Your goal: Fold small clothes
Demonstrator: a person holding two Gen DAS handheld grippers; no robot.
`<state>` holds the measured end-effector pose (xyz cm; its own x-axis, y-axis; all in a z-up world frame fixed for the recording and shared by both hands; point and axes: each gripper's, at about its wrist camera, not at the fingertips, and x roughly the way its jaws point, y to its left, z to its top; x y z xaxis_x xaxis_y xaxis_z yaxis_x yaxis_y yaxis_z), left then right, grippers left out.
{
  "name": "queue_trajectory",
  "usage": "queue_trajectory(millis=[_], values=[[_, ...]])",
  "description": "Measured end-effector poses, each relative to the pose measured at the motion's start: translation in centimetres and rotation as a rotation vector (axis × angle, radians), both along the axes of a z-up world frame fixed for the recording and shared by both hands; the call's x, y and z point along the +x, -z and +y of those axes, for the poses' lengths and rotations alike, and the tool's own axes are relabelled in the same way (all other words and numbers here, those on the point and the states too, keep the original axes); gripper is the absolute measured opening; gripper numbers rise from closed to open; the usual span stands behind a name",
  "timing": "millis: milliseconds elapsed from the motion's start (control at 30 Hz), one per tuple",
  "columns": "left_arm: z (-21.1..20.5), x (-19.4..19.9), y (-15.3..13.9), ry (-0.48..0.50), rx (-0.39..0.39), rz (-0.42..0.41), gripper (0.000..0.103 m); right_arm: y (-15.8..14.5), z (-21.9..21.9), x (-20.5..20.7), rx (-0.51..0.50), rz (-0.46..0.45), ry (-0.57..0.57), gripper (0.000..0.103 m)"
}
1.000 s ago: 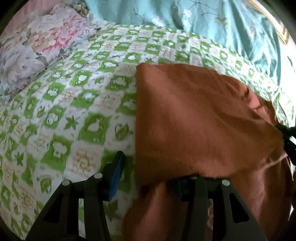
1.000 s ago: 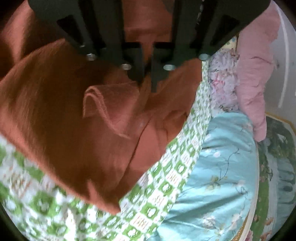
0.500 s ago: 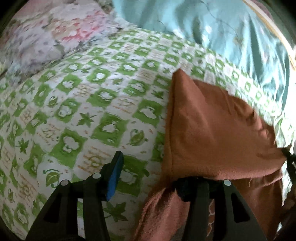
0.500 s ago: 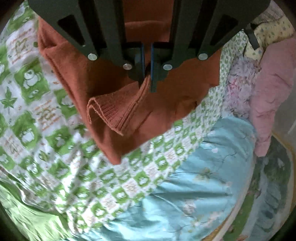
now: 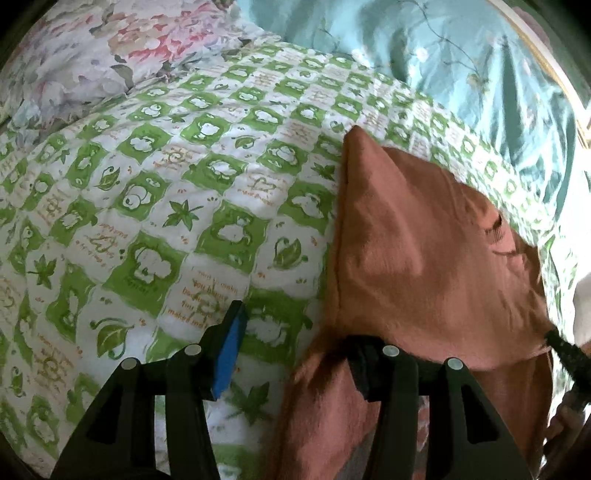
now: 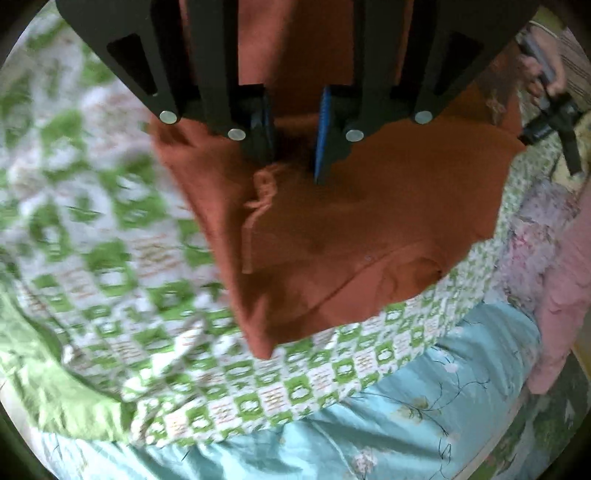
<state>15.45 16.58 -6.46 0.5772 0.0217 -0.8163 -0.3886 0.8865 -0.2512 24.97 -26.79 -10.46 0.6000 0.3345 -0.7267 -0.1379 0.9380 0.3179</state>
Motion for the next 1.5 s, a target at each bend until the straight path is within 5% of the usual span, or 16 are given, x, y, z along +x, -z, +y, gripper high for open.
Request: queue_trajectory(millis=[200, 433, 1033, 1500], values=[[-1.2, -2.4, -2.1, 0.116, -0.023, -0.045, 0.055, -1.8, -2.7, -2.0, 0.035, -0.026, 0.047, 0.021], [-1.7, -5.1, -3.1, 0.122, -0.052, -0.055, 0.058, -2.3, -3.2, -5.3, 0.067, -0.015, 0.034, 0.030], [-5.8, -16.1, -0.9, 0.245, -0.072, 0.035, 0.062, -0.9, -6.2, -17.1, 0.060, 0.054, 0.018, 0.033], [-8.3, -23.9, 1.2, 0.303, -0.064, 0.066, 0.060, 3.5, -5.0, -22.6, 0.239, 0.130, -0.052, 0.029]])
